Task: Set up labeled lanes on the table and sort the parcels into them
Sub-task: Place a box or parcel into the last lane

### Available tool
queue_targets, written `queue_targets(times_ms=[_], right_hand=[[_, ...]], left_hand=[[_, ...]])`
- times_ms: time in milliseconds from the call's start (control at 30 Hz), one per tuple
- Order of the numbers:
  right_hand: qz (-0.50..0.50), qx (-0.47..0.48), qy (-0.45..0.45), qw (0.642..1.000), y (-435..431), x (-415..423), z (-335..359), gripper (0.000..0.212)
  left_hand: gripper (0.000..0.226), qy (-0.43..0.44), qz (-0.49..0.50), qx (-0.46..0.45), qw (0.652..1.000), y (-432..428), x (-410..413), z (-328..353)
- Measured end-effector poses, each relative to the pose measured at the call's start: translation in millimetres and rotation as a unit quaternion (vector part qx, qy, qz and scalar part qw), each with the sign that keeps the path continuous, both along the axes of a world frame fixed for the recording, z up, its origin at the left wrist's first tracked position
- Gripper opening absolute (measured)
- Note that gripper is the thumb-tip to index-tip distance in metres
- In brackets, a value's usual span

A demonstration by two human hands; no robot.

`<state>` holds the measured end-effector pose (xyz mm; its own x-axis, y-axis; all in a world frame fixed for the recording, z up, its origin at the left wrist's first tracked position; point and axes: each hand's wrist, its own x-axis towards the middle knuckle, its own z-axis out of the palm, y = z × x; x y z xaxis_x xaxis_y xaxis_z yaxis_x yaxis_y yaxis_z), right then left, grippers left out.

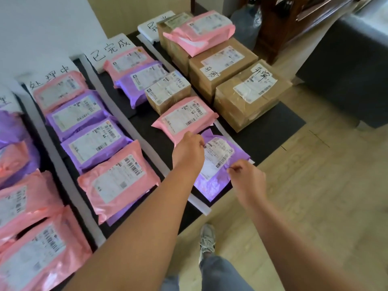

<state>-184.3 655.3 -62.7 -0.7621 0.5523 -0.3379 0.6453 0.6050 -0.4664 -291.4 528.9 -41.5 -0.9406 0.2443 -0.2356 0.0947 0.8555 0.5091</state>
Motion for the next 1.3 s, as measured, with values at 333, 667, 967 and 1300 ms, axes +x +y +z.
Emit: queue_targets(times_ms=[333,667,967,1300], right_hand=[[0.084,0.066,0.023,0.994,9,-11,-23,0.013],[0.300,0.117,-0.027,0.946,18,-31,-28,0.054],[0.282,0.122,-0.053,0.950,19,-34,-30,0.062],[0.243,0.087,-0.030,0.966,8,-25,0,0.067]], left_hand=[[0.043,-0.023,-0.045,-0.043,0.998,-9,26,-37],[0.062,-0.032,-0.092,-0.133,0.986,-18,59,-65],[0.061,-0.017,-0.131,-0.169,0.977,-25,59,-66],[0.059,-0.006,-0.052,-0.151,0.987,-59,87,-22]])
